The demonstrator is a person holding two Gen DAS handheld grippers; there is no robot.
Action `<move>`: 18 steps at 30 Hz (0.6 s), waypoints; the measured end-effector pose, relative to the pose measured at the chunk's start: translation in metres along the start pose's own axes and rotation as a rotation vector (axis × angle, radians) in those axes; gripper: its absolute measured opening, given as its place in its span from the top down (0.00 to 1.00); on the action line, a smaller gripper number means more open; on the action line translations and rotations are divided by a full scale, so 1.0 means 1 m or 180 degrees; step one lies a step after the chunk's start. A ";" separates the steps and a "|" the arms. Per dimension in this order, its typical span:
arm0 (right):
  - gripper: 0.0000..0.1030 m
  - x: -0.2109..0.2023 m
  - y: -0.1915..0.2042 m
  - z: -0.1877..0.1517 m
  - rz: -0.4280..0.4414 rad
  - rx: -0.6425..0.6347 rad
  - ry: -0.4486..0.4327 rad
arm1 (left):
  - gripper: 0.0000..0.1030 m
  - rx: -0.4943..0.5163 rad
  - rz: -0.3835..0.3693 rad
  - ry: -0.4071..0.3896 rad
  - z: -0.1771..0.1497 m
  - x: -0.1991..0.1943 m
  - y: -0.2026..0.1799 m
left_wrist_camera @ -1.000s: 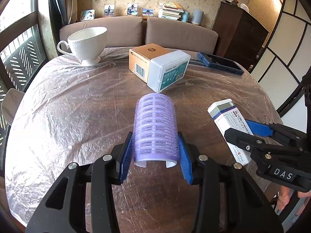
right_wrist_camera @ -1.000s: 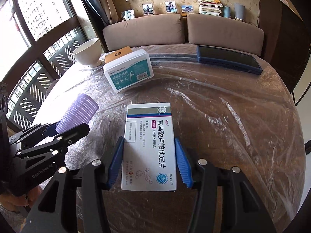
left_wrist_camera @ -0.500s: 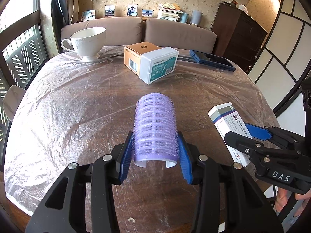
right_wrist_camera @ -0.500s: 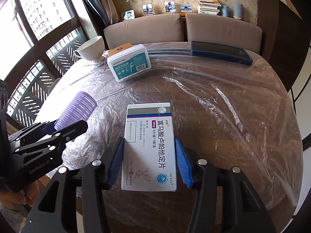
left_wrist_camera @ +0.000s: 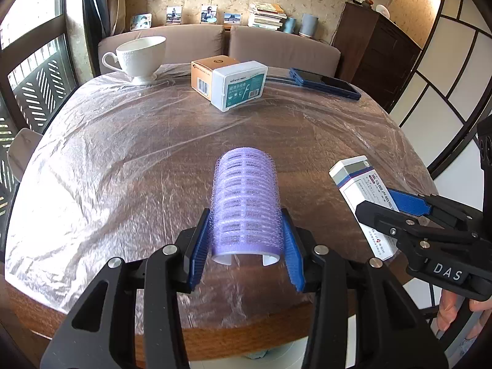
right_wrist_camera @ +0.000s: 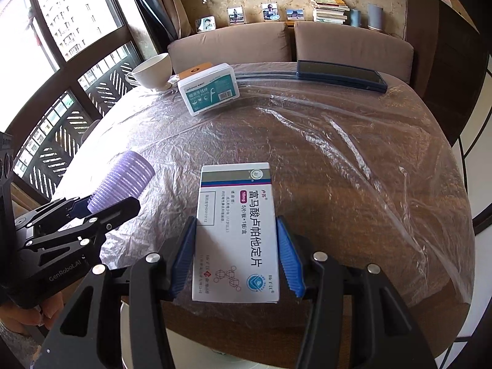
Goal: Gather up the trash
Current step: 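Lift the purple roller and white medicine box and carry them toward the white bin, then lower the purple roller and white medicine box over the white bin with both tools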
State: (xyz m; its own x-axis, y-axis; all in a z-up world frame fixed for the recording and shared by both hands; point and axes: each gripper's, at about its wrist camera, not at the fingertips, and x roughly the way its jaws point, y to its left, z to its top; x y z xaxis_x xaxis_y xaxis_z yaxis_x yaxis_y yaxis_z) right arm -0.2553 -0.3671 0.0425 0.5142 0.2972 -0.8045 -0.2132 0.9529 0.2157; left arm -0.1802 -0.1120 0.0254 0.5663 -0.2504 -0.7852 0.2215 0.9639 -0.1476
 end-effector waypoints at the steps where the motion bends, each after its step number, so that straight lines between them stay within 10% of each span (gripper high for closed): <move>1: 0.51 0.000 0.000 0.000 0.0000 0.0000 0.0000 | 0.57 -0.0009 0.0003 -0.0002 -0.003 -0.002 -0.001; 18: 0.51 -0.031 -0.005 -0.049 0.0121 -0.0034 0.0010 | 0.57 -0.0211 0.0124 -0.0043 -0.047 -0.031 -0.019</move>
State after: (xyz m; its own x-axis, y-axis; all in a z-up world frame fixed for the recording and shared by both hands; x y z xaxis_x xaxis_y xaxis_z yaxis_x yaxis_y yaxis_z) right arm -0.3110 -0.3838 0.0393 0.5030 0.3329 -0.7976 -0.2414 0.9402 0.2402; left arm -0.2393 -0.1181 0.0246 0.5843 -0.2134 -0.7829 0.1464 0.9767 -0.1570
